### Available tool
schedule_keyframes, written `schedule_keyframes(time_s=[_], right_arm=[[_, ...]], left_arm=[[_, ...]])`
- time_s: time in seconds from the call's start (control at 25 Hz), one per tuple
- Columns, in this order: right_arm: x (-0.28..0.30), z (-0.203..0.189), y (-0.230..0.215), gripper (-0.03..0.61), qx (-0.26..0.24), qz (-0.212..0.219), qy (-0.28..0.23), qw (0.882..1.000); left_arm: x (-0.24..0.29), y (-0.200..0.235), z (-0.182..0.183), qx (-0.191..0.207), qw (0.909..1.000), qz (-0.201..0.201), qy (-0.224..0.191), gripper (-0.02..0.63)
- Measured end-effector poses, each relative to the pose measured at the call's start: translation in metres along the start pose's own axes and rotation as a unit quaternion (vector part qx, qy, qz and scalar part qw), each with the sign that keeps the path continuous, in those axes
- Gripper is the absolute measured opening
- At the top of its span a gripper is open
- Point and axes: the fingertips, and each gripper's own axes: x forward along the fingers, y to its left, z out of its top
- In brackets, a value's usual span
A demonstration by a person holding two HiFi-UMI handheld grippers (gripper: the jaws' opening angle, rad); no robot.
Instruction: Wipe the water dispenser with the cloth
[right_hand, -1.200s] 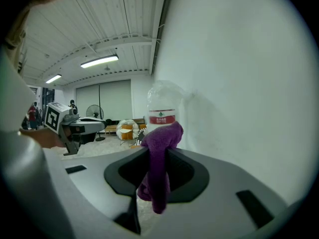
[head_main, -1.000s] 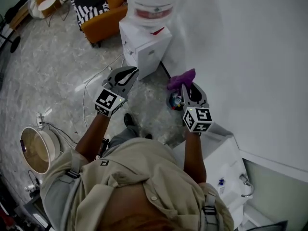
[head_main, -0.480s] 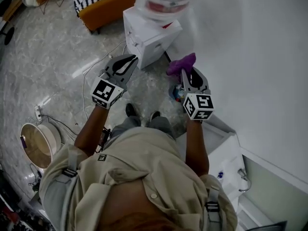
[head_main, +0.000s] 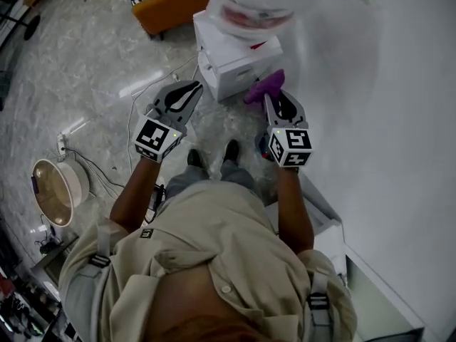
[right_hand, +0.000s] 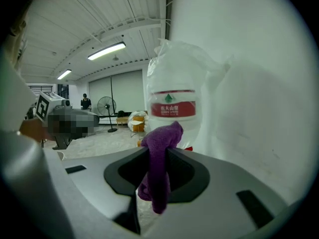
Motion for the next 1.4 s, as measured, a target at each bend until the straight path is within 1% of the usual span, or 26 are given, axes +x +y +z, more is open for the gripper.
schedule_keyframes(time_s=[0.12, 0.28, 0.44, 0.64, 0.84, 1.08, 1.24, 1.4], right_arm=[[0.019, -0.003, -0.012, 0.106, -0.018, 0.023, 0.005, 1.000], [0.049, -0.024, -0.021, 0.106, -0.042, 0.048, 0.012, 0.998], [0.080, -0.043, -0.019, 0.106, -0.060, 0.062, 0.016, 0.996], [0.113, -0.067, -0.003, 0.106, -0.091, 0.078, 0.026, 0.992], [0.147, -0.102, 0.013, 0.106, -0.119, 0.094, 0.043, 0.988], [0.181, -0.130, 0.037, 0.106, -0.170, 0.105, 0.045, 0.979], [0.194, -0.143, 0.053, 0.106, -0.206, 0.115, 0.034, 0.971], [0.200, -0.144, 0.047, 0.106, -0.237, 0.113, 0.003, 0.965]], left_arm=[[0.011, 0.001, 0.000, 0.000, 0.9997, 0.025, -0.001, 0.043], [0.019, 0.001, -0.011, -0.003, 0.9983, 0.058, 0.003, 0.043], [0.018, 0.001, -0.022, -0.032, 0.9957, 0.081, 0.034, 0.043], [0.009, 0.005, -0.039, -0.042, 0.9919, 0.100, 0.065, 0.043], [0.016, 0.005, -0.063, -0.046, 0.9895, 0.098, 0.095, 0.043], [0.035, 0.007, -0.088, -0.056, 0.9892, 0.087, 0.104, 0.043], [0.046, 0.010, -0.103, -0.061, 0.9889, 0.080, 0.109, 0.043], [0.055, 0.012, -0.114, -0.058, 0.9888, 0.072, 0.117, 0.043]])
